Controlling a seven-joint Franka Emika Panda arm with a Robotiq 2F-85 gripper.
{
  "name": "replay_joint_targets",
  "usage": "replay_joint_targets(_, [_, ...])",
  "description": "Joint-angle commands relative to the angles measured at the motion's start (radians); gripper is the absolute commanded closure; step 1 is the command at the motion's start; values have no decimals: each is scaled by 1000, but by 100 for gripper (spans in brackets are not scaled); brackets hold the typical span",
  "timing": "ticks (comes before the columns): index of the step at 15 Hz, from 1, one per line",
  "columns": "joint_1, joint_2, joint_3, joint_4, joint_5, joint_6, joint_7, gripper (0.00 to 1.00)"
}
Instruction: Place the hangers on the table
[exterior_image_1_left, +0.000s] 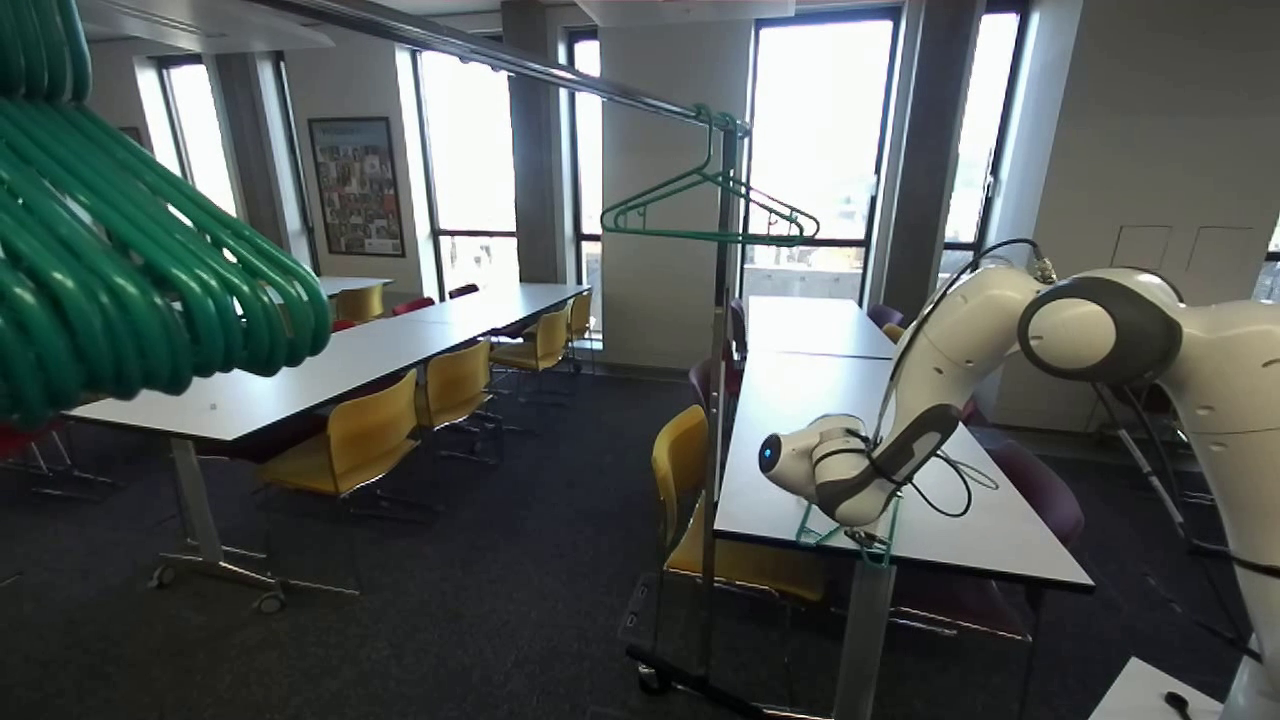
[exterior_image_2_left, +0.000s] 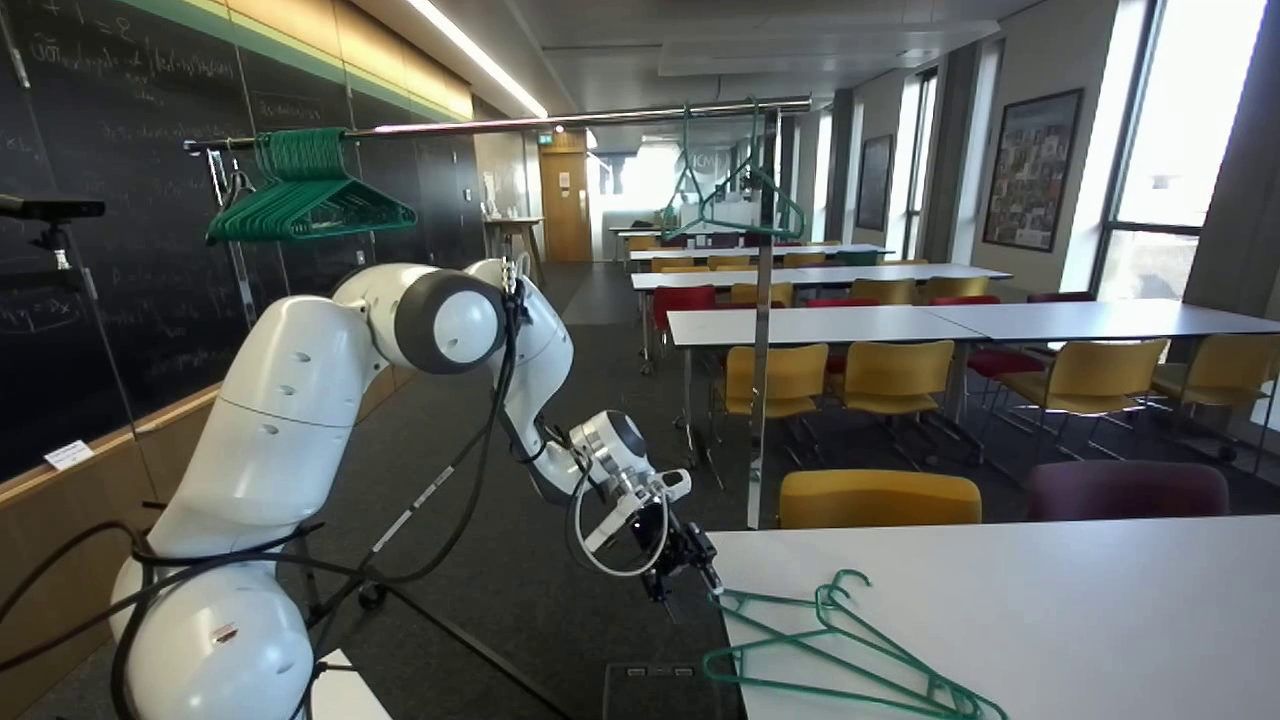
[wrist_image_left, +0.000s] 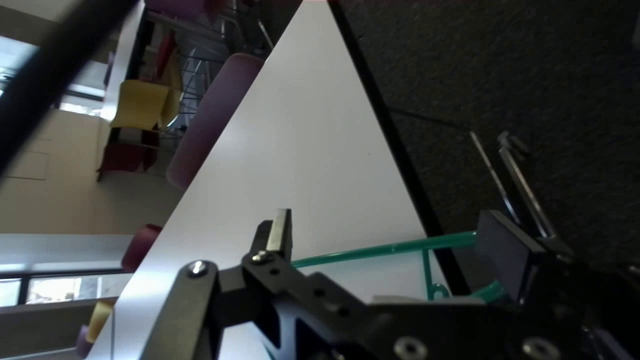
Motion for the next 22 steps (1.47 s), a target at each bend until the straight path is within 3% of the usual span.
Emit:
replay_joint_targets(1, [-54, -59, 10, -24, 157, 54, -178, 0])
replay_joint_targets(5, [-45, -175, 33, -83, 399, 43, -357, 0])
replay_joint_targets(11, [-13, -469, 88, -224, 781, 79, -545, 0])
replay_joint_targets(14, [23, -626, 101, -281, 836, 130, -557, 0])
replay_joint_targets(19, [81, -896, 127, -327, 837, 134, -561, 0])
replay_joint_targets(20, [67, -754, 126, -253, 817, 105, -524, 0])
replay_joint_targets(22, [78, -842, 136, -274, 818, 104, -525, 0])
